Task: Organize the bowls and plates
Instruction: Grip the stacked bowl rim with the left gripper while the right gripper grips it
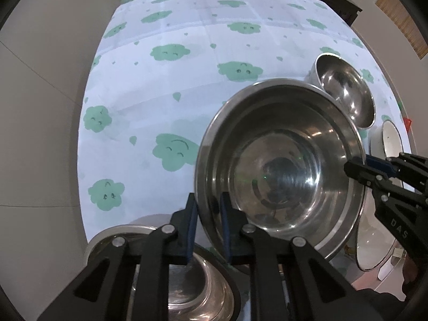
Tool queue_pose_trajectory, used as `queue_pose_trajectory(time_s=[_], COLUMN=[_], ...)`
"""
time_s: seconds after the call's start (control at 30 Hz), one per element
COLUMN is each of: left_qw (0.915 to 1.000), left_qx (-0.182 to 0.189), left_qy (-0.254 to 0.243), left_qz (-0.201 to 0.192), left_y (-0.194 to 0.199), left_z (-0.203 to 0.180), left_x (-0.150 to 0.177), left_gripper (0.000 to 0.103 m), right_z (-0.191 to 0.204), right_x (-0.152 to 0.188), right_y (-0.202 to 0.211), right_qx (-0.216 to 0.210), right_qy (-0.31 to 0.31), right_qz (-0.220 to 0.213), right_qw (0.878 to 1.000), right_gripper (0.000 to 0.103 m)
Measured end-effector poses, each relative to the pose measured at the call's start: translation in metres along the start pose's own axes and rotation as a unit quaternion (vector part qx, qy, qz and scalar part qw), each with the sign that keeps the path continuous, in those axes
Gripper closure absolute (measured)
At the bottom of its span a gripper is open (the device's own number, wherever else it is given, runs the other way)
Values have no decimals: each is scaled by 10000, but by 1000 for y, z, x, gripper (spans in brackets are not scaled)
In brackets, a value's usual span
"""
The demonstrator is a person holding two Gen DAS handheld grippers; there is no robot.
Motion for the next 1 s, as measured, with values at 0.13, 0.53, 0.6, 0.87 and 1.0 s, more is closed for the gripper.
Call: queue_pose_trajectory(time_s=[0.13, 0.53, 0.6, 0.87, 1.0], left_qw=[10000, 9994, 9992, 9985, 9981], left_qx=[49, 52, 44, 34, -7], left_qy=[26, 116, 140, 283, 368], left_qz=[-65, -317, -362, -459, -494], left_y=[10, 39, 44, 60, 64], left_z=[3, 20, 23, 41, 49], left_x=[-3, 0, 2, 12, 18], left_gripper=[89, 89, 89, 89, 89], right_z=[2, 18, 22, 40, 50], right_x=[-3, -12, -13, -14, -15], right_y=[7, 34, 36, 44, 49], right_qx=[-26, 4, 0, -42, -50], right_qy=[-32, 79, 102, 227, 328], right_qz=[-45, -277, -298, -377, -426], right_qw=[10000, 9996, 9995, 9990, 9985], right_gripper=[86, 86, 86, 86, 86])
Point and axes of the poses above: each gripper's, at about its wrist camera, not at the fingertips, and y roughly against the way its jaws point, z to its left, x to its underside, the point moved 5 cm from there along -y, roughly the way its jaws point, and after that the axes turned 3 degrees about z, right-handed, at the moved point
